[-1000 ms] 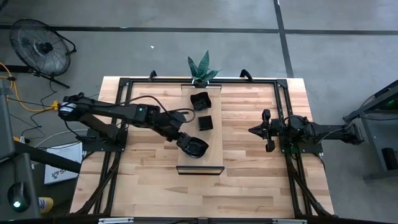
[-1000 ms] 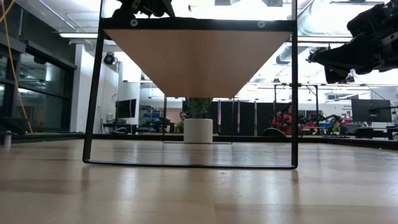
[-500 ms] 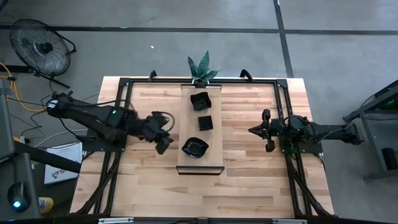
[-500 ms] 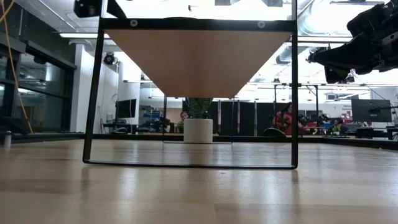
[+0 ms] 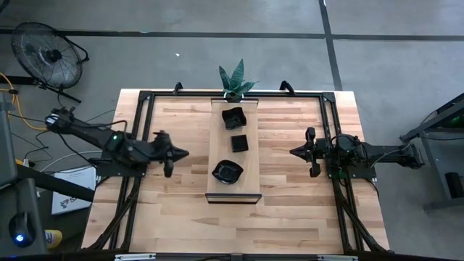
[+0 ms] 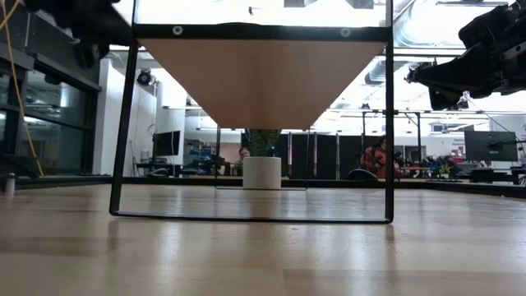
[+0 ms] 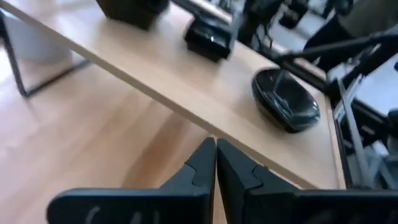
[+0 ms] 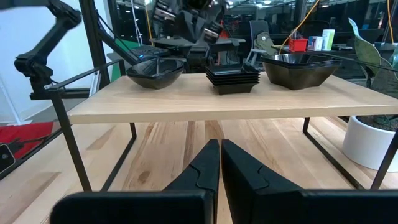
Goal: Pick & Place Mini shaped plates
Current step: Return to Home Position
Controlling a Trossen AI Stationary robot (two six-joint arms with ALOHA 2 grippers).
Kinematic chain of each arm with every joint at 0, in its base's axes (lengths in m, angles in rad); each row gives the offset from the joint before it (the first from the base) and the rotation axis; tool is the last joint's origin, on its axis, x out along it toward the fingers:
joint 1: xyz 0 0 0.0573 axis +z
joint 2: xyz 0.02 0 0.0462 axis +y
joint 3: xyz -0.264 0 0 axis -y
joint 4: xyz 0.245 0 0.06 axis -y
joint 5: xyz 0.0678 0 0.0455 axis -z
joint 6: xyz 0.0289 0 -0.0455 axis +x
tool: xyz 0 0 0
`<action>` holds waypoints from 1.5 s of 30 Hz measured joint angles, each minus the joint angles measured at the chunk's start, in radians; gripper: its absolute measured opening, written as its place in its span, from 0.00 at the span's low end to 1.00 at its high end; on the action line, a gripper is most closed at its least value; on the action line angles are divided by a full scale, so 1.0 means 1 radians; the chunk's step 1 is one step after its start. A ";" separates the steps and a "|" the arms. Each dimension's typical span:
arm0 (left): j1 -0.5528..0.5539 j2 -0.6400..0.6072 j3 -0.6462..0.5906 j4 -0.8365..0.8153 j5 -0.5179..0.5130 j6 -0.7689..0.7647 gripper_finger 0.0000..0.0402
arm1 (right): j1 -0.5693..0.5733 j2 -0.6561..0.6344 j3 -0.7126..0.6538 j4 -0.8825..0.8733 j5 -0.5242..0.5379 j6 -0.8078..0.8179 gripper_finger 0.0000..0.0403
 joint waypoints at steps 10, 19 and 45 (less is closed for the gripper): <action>0.000 -0.283 -0.355 0.418 -0.136 0.281 0.00 | 0.000 0.000 0.000 0.000 0.000 0.000 0.03; 0.000 -0.407 -0.581 0.735 -0.136 0.593 0.00 | 0.000 0.000 0.000 0.000 -0.001 0.000 0.03; 0.321 -0.670 -0.590 0.450 0.252 0.815 0.00 | 0.000 0.000 0.000 -0.003 0.000 0.000 0.03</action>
